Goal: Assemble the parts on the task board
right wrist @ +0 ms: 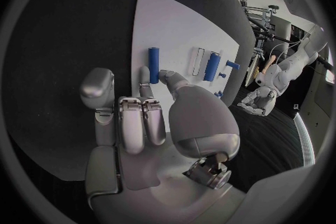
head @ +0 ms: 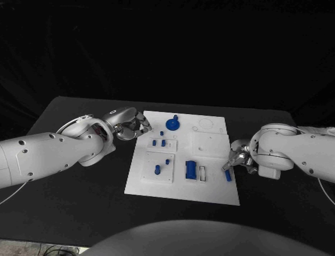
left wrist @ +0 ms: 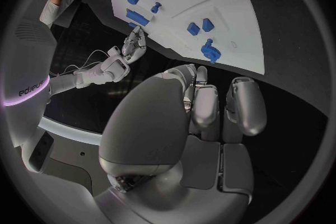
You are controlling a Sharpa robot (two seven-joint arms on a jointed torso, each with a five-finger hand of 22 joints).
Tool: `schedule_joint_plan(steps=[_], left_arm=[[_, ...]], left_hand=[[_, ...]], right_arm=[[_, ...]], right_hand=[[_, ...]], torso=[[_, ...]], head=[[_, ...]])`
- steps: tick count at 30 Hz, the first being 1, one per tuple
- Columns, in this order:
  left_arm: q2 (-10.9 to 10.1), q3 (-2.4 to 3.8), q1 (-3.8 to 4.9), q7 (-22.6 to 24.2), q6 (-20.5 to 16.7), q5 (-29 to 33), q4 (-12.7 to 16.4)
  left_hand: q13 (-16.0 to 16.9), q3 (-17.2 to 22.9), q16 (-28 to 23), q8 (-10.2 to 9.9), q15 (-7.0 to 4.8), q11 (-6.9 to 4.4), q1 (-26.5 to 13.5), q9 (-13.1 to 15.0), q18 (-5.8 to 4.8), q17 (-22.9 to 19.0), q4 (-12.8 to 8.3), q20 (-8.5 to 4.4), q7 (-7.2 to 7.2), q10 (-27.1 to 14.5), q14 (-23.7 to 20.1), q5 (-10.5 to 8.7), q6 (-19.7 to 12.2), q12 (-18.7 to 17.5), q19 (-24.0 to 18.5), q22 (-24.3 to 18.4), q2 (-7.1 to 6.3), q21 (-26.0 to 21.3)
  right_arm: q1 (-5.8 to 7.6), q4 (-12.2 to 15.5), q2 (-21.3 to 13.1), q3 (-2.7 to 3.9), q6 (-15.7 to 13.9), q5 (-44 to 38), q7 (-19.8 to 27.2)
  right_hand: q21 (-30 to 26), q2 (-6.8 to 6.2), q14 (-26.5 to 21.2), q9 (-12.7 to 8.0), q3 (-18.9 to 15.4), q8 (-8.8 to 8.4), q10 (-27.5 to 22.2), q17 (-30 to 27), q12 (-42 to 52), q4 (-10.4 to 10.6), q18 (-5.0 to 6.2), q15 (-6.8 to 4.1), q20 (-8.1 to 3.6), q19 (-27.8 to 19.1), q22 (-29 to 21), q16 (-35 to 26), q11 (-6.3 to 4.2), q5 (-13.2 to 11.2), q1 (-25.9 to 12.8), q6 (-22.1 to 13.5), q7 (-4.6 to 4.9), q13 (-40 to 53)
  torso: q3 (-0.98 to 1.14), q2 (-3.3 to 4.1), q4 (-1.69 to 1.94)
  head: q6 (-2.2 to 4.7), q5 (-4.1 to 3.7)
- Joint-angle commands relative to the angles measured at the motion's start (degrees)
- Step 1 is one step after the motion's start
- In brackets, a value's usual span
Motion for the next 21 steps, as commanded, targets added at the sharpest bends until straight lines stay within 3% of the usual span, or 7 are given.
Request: schedule_joint_plan(steps=[1, 14, 21], left_arm=[[0.0, 0.04, -0.05, -0.03, 0.86, 0.2, 0.06], [0.21, 0.04, -0.05, -0.27, 1.31, 0.2, -0.1], [0.35, 0.04, -0.05, -0.41, 1.65, 0.2, -0.17]], left_hand=[[-0.07, 0.32, 0.17, 0.27, -0.22, -0.05, 0.43, 0.1, 0.94, -0.07, 0.14, -0.12, 0.04, 0.48, -0.26, -0.32, 0.49, 0.3, -0.3, 10.31, 0.01, -0.16], [-0.08, 0.41, 0.08, 0.28, -0.21, -0.01, 0.41, 0.11, 0.96, -0.22, 0.18, -0.13, 0.08, 0.49, -0.32, -0.4, 0.45, 0.28, -0.33, 10.28, -0.06, -0.25], [-0.08, 0.41, 0.08, 0.28, -0.21, -0.01, 0.41, 0.11, 0.96, -0.22, 0.18, -0.13, 0.08, 0.49, -0.32, -0.4, 0.45, 0.28, -0.33, 10.28, -0.06, -0.25]], right_arm=[[0.0, 1.01, -0.29, -0.37, -0.89, 2.98, 0.12], [3.08, 4.64, -1.93, -0.36, -1.36, 4.39, 0.09], [3.65, 5.05, -0.94, -0.36, -1.41, 6.55, 0.07]], right_hand=[[0.13, 0.05, 5.12, -3.03, 4.85, 0.44, 6.09, 11.37, 0.22, -4.42, 0.42, -0.44, -0.11, -0.02, 6.19, -0.32, -0.17, -0.06, -0.86, -0.8, -1.27, 15.1], [0.23, -0.08, 5.1, -2.81, 5.09, 0.57, 6.09, 11.17, 0.22, -4.45, 0.4, -0.54, -0.2, 0.17, 6.23, -0.48, -0.28, -0.62, -1.4, -0.85, -1.37, 15.1], [0.2, -0.04, 5.15, -2.73, 5.29, 0.53, 6.09, 11.28, 0.22, -4.22, 0.38, -0.57, -0.26, 0.29, 6.23, -0.38, -0.29, -1.41, -2.13, -1.06, -1.36, 15.1]], torso=[[-0.02, -0.04, -0.03], [-0.03, -0.02, -0.02], [-0.01, -0.03, 0.05]], head=[[0.01, -0.03], [0.01, -0.19], [0.01, -0.26]])
